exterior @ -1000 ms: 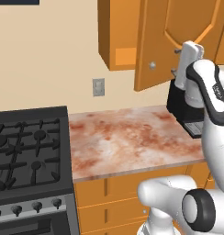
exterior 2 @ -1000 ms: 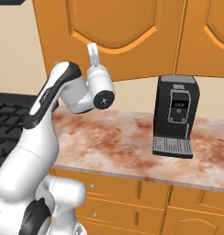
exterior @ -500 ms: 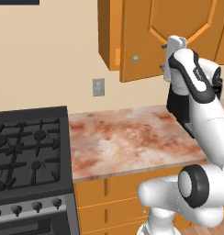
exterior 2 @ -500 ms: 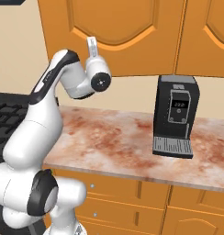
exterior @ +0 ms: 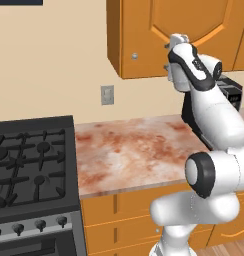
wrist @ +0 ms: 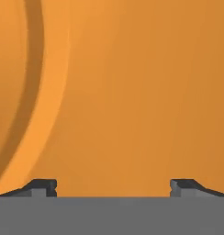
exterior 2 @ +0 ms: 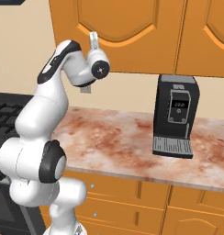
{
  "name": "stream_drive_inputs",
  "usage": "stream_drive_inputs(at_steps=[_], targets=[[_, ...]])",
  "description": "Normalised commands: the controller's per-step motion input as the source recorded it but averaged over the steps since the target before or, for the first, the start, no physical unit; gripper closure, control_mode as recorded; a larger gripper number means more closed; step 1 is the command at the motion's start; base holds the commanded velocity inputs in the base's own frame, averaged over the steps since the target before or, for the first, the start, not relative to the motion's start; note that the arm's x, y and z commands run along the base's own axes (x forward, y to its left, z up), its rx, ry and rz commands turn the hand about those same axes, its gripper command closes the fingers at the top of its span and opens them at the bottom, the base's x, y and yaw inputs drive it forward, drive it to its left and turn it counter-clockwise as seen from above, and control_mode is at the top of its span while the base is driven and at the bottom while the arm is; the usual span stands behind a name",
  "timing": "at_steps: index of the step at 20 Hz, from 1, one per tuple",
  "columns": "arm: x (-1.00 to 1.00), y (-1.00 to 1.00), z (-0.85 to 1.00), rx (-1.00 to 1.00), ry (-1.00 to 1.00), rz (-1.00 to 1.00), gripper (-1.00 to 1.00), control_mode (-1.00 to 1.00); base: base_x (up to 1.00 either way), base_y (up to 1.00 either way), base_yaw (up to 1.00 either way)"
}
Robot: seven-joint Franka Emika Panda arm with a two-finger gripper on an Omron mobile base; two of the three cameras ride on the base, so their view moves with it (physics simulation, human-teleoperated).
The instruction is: Open the cabinet and move the ladle to the pot. Then close the cabinet.
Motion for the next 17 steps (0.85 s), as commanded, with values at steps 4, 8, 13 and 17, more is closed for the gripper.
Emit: stream_drive_inputs(at_steps=[4, 8, 13, 17], targets=[[0.73, 0.26, -0.06, 0.00, 0.02, -0.01, -1.00, -1.00, 0.00, 0.00, 0.00], [0.71, 0.24, -0.07, 0.00, 0.02, -0.01, -1.00, -1.00, 0.00, 0.00, 0.00], [0.58, 0.17, -0.04, 0.00, 0.03, 0.00, -1.00, -1.00, 0.00, 0.00, 0.00], [0.06, 0.04, 0.00, 0.00, 0.00, -0.01, -1.00, -1.00, 0.00, 0.00, 0.00]])
